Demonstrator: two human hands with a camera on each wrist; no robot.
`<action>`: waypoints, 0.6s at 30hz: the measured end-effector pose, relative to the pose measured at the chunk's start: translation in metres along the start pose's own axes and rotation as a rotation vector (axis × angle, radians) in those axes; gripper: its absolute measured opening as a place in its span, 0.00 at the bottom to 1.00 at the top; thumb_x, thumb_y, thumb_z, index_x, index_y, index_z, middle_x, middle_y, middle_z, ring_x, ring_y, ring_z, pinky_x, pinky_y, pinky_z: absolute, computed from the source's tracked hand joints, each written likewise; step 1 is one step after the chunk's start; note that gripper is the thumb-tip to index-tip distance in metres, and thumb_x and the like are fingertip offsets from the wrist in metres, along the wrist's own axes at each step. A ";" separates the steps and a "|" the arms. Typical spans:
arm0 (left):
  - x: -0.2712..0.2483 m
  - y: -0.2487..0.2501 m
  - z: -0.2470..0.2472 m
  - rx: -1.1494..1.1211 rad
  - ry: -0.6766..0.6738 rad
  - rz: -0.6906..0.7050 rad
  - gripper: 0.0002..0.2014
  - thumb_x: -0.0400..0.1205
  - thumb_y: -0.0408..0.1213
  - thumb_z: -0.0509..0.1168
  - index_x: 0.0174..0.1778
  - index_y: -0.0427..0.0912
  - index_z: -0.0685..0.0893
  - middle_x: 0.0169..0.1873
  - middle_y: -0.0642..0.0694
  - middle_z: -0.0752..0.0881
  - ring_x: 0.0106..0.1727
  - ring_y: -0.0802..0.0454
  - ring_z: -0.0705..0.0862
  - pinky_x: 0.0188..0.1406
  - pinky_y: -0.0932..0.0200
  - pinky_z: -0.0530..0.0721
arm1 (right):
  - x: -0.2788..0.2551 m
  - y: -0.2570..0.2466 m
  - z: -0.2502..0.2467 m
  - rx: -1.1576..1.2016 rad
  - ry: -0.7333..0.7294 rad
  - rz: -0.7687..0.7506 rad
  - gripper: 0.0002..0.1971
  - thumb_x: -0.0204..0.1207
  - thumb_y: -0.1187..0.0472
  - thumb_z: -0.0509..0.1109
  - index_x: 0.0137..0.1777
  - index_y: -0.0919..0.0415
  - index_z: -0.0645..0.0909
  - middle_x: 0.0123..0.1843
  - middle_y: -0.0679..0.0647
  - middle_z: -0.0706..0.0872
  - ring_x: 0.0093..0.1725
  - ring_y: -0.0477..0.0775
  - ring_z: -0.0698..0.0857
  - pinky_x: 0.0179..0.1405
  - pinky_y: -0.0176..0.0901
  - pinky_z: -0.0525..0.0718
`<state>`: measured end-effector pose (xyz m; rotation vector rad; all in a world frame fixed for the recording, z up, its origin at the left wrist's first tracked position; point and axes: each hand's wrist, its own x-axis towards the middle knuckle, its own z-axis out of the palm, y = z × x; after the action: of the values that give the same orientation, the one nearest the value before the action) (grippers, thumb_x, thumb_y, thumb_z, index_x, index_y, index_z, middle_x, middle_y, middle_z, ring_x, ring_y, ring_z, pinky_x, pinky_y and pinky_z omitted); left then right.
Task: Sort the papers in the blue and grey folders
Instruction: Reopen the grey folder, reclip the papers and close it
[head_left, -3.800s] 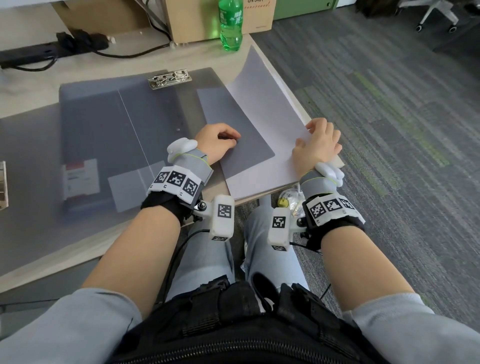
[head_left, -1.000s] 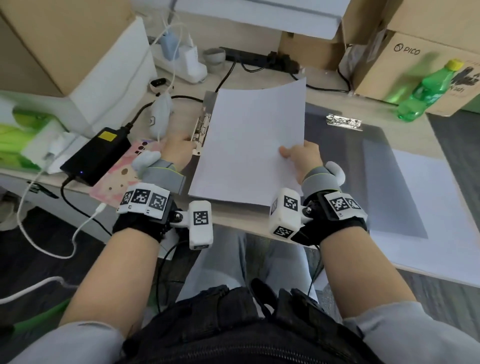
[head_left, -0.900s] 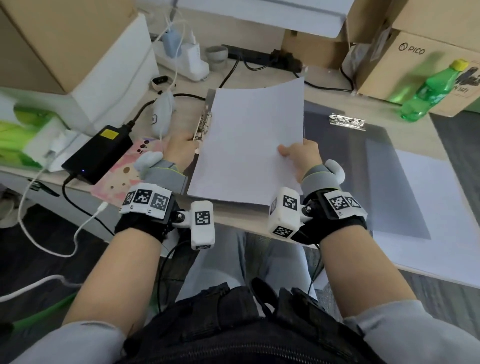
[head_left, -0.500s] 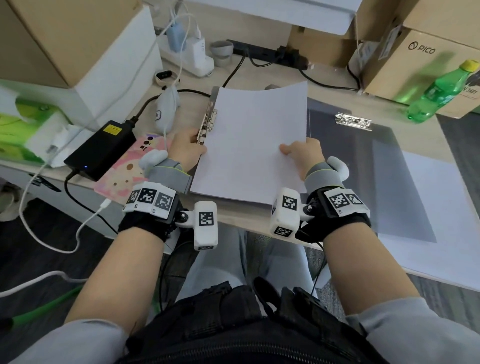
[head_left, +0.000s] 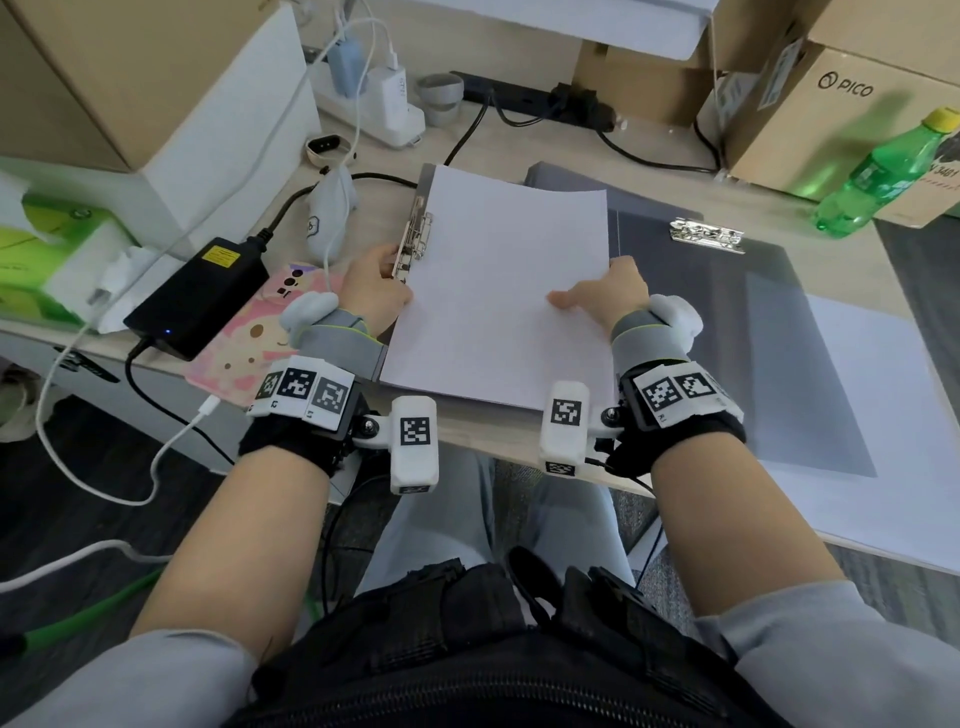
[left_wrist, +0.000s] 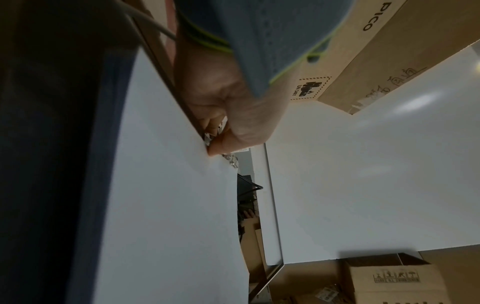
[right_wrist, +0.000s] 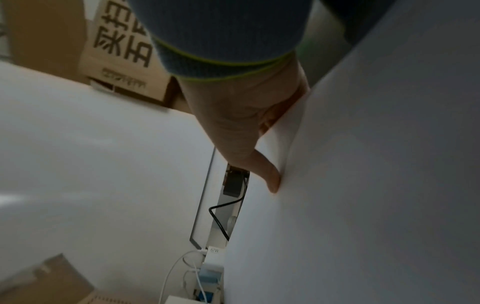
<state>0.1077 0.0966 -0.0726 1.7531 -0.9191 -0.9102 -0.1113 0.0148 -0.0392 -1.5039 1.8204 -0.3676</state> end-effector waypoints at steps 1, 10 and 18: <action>0.001 0.001 0.000 0.006 -0.004 -0.003 0.29 0.73 0.12 0.56 0.71 0.34 0.72 0.55 0.41 0.81 0.54 0.47 0.79 0.56 0.51 0.80 | 0.001 -0.002 0.001 -0.079 0.013 -0.016 0.42 0.67 0.54 0.79 0.76 0.64 0.61 0.73 0.61 0.71 0.71 0.64 0.74 0.65 0.52 0.75; 0.021 0.012 -0.011 0.132 -0.129 -0.145 0.42 0.66 0.20 0.64 0.78 0.44 0.62 0.34 0.43 0.80 0.45 0.43 0.77 0.46 0.50 0.78 | 0.001 -0.021 0.027 -0.362 -0.142 -0.246 0.39 0.71 0.41 0.70 0.80 0.41 0.56 0.85 0.54 0.46 0.83 0.65 0.45 0.78 0.60 0.58; 0.033 0.021 -0.016 0.192 -0.285 -0.215 0.50 0.53 0.30 0.65 0.77 0.51 0.63 0.36 0.45 0.83 0.43 0.43 0.79 0.44 0.50 0.75 | 0.004 -0.022 0.036 -0.305 -0.196 -0.230 0.46 0.67 0.36 0.72 0.81 0.33 0.48 0.85 0.45 0.37 0.83 0.63 0.31 0.82 0.65 0.44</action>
<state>0.1321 0.0673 -0.0544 1.9452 -1.0411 -1.2717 -0.0714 0.0131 -0.0515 -1.8958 1.6046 -0.0463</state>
